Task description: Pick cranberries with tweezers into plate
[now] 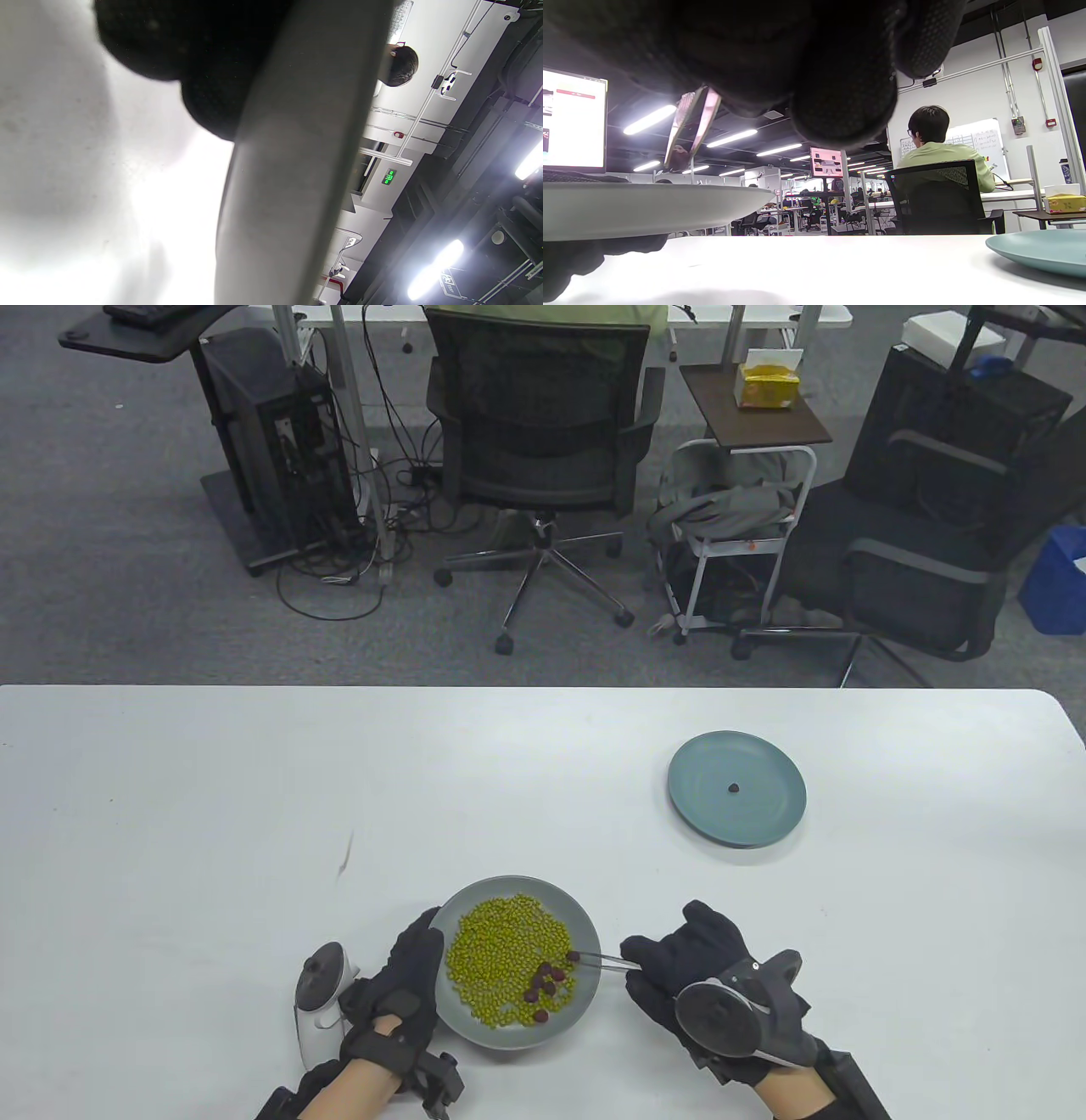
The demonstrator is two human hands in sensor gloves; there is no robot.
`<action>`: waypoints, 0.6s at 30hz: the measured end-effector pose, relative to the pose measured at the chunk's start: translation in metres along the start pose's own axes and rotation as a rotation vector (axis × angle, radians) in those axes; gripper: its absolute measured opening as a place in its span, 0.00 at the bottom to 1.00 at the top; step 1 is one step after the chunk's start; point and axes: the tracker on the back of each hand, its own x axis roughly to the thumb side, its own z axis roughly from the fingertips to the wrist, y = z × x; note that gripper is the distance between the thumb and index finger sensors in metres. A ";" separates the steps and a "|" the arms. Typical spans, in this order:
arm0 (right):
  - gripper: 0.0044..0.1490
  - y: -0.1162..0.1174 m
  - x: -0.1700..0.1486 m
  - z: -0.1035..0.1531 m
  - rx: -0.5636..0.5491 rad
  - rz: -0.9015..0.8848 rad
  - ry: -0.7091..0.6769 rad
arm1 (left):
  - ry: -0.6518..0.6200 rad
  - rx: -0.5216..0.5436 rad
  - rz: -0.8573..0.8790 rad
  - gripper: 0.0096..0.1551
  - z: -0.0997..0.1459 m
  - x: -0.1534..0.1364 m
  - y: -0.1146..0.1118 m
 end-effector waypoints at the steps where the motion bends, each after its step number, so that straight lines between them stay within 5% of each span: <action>1: 0.28 0.000 0.000 0.000 -0.005 -0.008 0.006 | -0.005 0.002 -0.001 0.36 0.001 0.001 -0.001; 11: 0.28 -0.013 -0.023 -0.005 -0.072 0.001 0.089 | -0.004 -0.032 0.001 0.36 0.003 0.002 -0.006; 18: 0.28 -0.011 -0.122 -0.030 0.005 0.244 0.469 | -0.017 -0.032 -0.001 0.36 0.002 0.004 -0.006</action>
